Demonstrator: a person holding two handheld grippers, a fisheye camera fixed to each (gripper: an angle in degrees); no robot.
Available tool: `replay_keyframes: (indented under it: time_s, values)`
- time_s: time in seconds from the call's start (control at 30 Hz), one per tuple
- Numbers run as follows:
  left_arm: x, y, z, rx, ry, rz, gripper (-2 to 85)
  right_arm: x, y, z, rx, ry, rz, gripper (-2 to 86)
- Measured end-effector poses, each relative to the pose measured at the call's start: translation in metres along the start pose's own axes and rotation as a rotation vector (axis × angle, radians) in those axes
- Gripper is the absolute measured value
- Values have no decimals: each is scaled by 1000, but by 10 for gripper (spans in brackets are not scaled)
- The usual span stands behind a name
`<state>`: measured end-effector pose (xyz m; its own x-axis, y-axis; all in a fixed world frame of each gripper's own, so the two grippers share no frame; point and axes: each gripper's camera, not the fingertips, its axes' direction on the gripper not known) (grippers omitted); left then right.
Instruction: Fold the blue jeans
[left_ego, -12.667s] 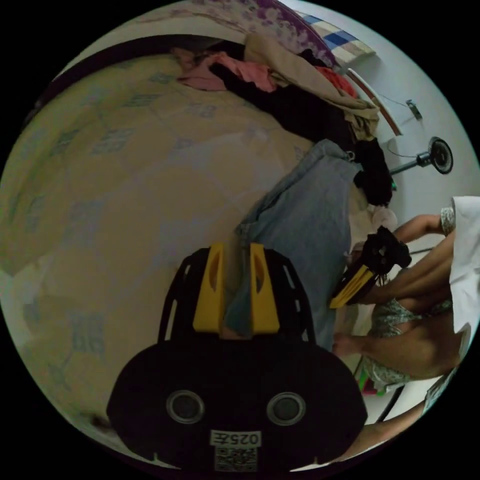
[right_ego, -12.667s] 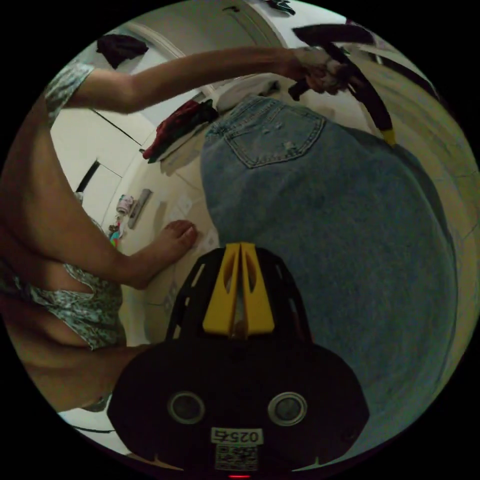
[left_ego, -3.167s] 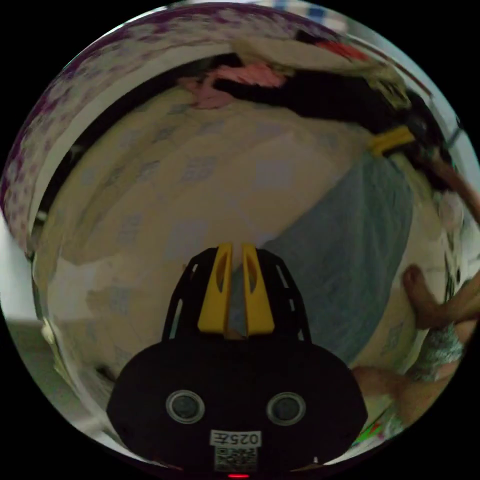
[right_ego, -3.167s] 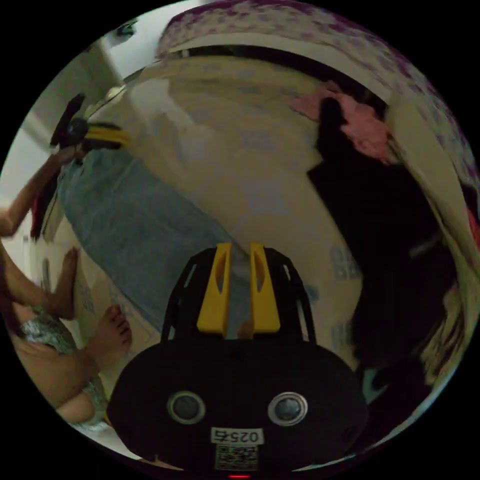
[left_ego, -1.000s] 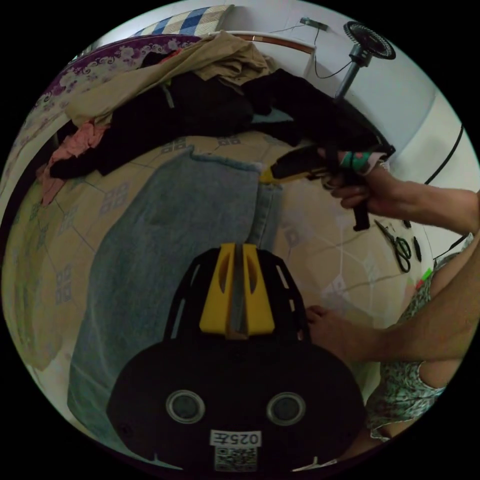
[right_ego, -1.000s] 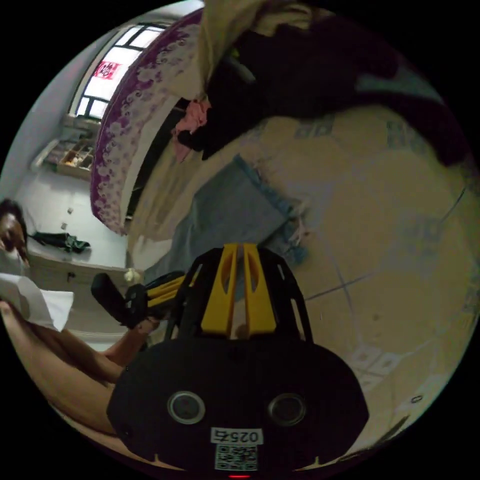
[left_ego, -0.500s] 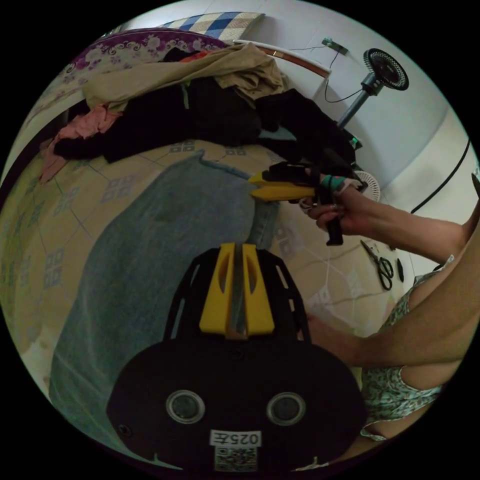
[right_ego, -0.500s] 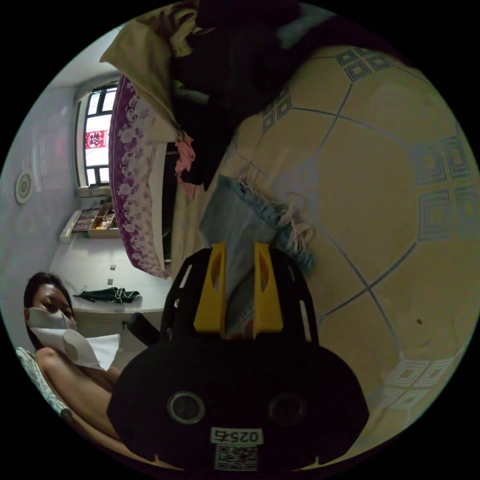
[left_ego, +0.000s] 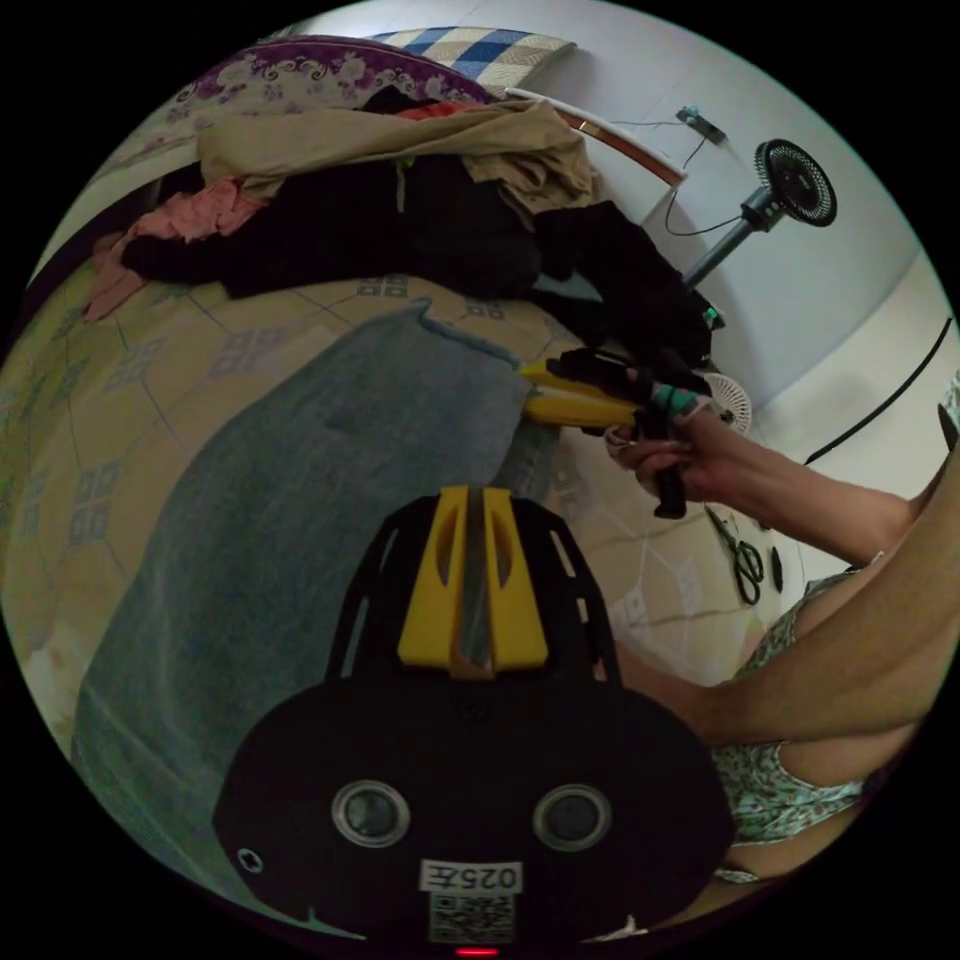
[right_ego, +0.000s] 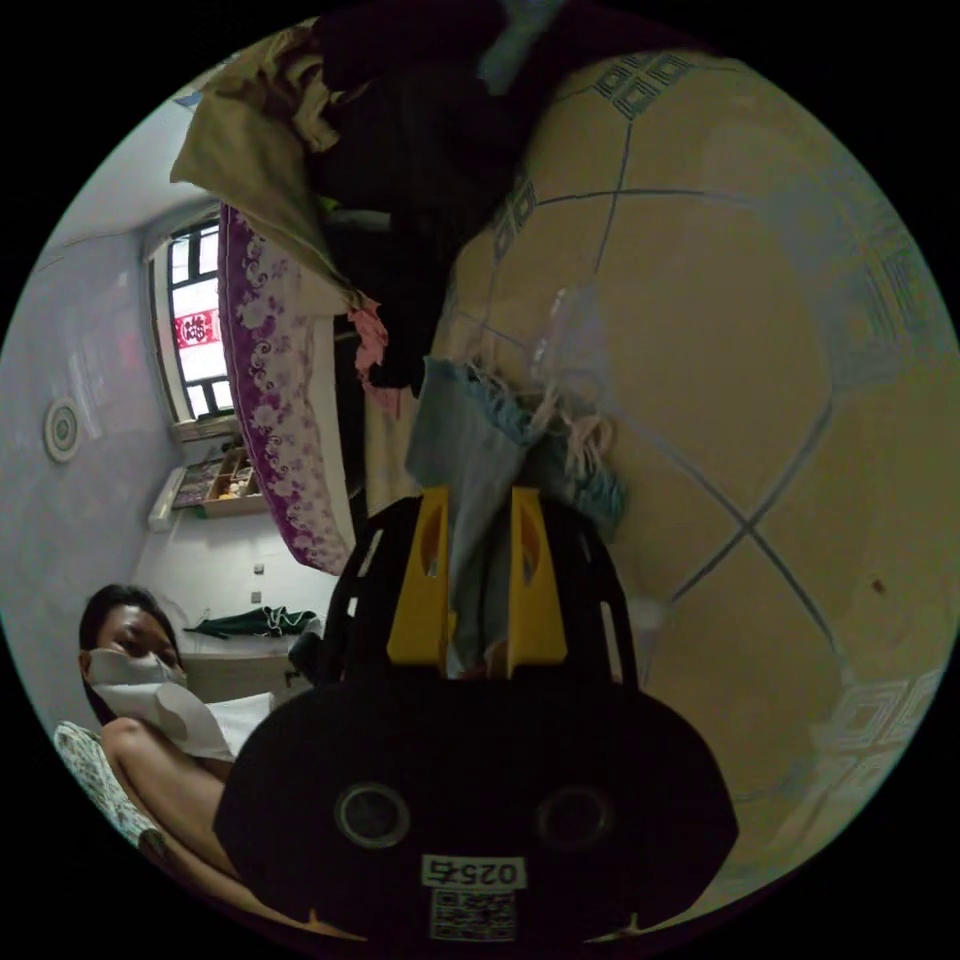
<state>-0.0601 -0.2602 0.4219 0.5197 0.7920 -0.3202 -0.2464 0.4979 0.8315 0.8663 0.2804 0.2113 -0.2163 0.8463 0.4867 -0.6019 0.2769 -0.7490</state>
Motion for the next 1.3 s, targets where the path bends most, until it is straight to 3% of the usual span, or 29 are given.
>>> replay_keyframes:
  time_s: [0.2, 0.37, 0.43, 0.63, 0.73, 0.9, 1.07, 1.3]
  values:
    - [16, -5, -2, 36, -28, 44, -13, -36, 3, 6, 22, 76, -115, 0]
    - [38, -14, 8, -25, -61, 105, -8, -79, 23, 23, -63, 455, -374, -4]
    - [37, -14, 31, -87, -64, 93, -1, -65, 26, 41, -83, 499, -413, -1]
    - [33, -24, 19, -114, 69, 83, 16, -34, 40, 56, 12, 379, -279, 62]
    - [21, -27, -24, 9, 157, 23, 38, -31, 54, 49, 65, 376, -265, 113]
    - [-22, -47, -84, 141, -157, 73, 63, -12, 63, 68, 20, 314, -216, 133]
    - [-80, -134, -61, -82, -20, 186, 78, -20, 66, 121, 48, 244, -221, 133]
    - [-50, -230, -17, -345, 29, 411, 61, -18, 78, 171, 38, 207, -204, 99]
